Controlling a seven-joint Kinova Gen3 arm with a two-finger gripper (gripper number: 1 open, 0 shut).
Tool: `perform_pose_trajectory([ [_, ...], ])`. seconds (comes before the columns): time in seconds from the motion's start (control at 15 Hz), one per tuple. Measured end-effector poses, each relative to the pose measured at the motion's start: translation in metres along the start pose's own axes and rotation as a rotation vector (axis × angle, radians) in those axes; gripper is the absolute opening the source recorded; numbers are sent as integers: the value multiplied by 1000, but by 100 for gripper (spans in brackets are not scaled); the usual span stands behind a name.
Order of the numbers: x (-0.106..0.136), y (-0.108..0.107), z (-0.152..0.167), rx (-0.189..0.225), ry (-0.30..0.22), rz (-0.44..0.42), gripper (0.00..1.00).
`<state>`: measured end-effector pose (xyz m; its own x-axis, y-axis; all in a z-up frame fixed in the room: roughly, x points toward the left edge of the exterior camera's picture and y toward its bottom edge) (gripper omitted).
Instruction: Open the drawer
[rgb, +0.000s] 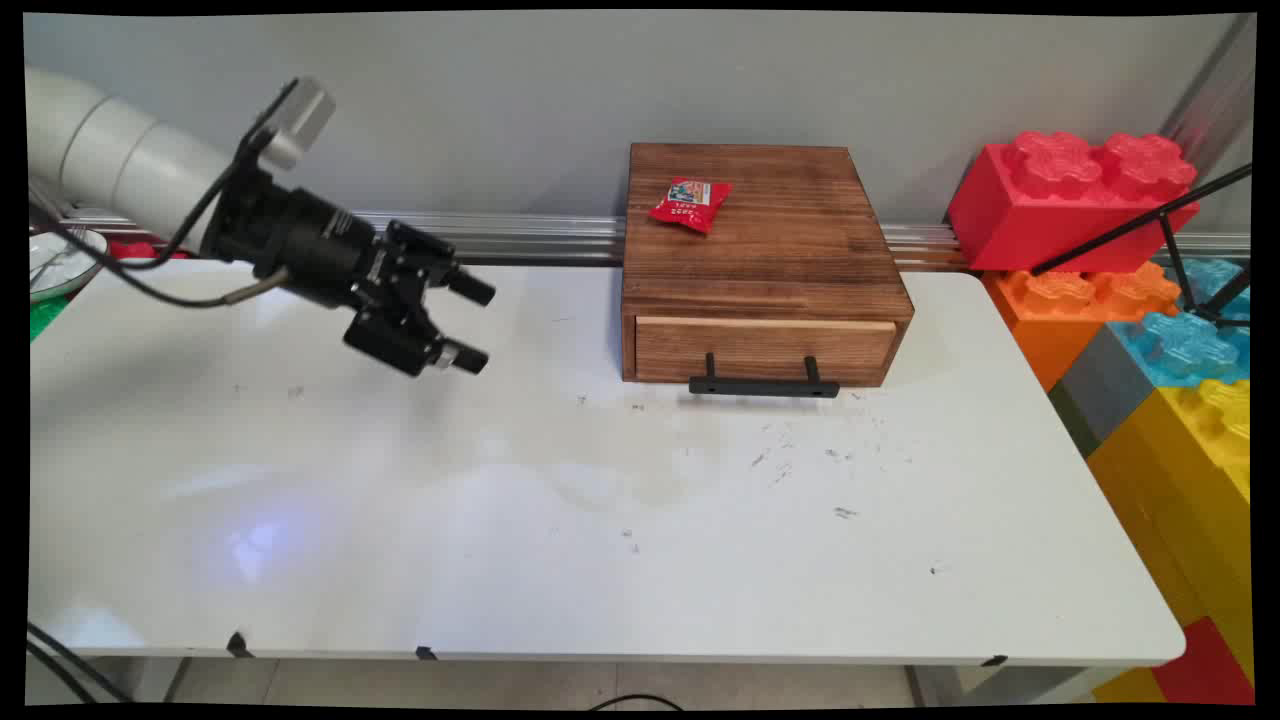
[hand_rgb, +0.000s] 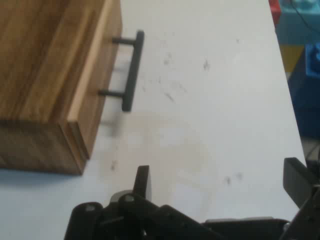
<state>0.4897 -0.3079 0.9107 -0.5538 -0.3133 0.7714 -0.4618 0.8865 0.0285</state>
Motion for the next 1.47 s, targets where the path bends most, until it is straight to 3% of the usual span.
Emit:
perform_pose_trajectory([
  [0.2, 25, 0, 5, 21, 20, -8, 100],
  [0.4, 65, -4, 20, 58, 34, 0, 100],
  [0.67, 114, -11, 58, 97, 5, 33, 100],
  [1.0, 151, -22, 116, 114, -76, 91, 100],
  [1.47, 161, -31, 186, 99, -206, 146, 100],
])
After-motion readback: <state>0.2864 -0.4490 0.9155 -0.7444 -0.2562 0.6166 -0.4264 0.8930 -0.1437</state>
